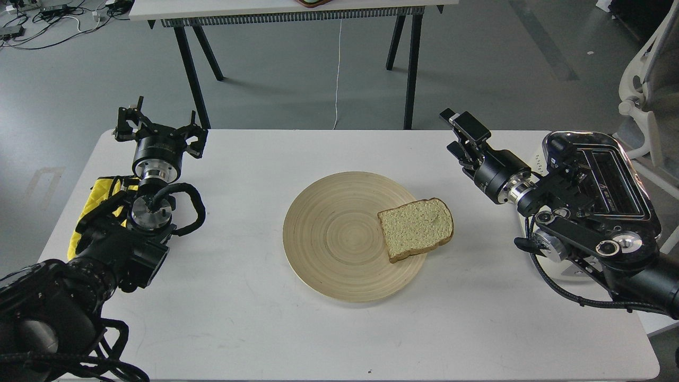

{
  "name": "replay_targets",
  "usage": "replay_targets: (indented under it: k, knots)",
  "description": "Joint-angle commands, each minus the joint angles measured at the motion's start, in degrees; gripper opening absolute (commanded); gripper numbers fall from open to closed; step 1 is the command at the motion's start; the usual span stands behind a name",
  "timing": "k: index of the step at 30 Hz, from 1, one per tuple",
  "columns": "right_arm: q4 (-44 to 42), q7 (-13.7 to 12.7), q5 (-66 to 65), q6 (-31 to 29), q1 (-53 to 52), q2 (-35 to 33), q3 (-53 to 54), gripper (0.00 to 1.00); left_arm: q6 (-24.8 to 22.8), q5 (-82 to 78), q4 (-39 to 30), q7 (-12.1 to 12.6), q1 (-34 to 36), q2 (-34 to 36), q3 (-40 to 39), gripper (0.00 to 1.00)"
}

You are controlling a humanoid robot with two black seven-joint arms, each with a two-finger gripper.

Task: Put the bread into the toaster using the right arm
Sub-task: 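Move the right gripper from the toaster toward the bread slice on the plate, then close the right gripper on the edge of the bread slice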

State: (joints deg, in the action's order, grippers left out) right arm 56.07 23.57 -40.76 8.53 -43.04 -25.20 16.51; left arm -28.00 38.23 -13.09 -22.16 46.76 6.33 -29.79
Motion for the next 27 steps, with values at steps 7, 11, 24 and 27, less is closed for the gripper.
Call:
replay_targets:
  k: [7,11,24,27]
  knots:
    - [-0.17,-0.02,-0.37,8.16,0.41,0.24,-9.03,0.99,0.00,0.00,0.00,0.01,0.00,-0.09,0.00,1.00]
    - [-0.43,-0.28,-0.29,10.01,0.67,0.33,-12.28,0.99,0.00,0.00,0.00,0.01,0.00,0.00,0.00,1.00]
    - [-2.63,-0.45,-0.37,10.10,5.15,0.68,-13.25,0.98,0.00,0.00,0.00,0.01,0.00,0.00,0.08,1.00]
    - [-2.63,-0.45,-0.37,10.10,5.51,1.29,-13.25,0.97,0.00,0.00,0.00,0.01,0.08,0.00,0.00,1.00]
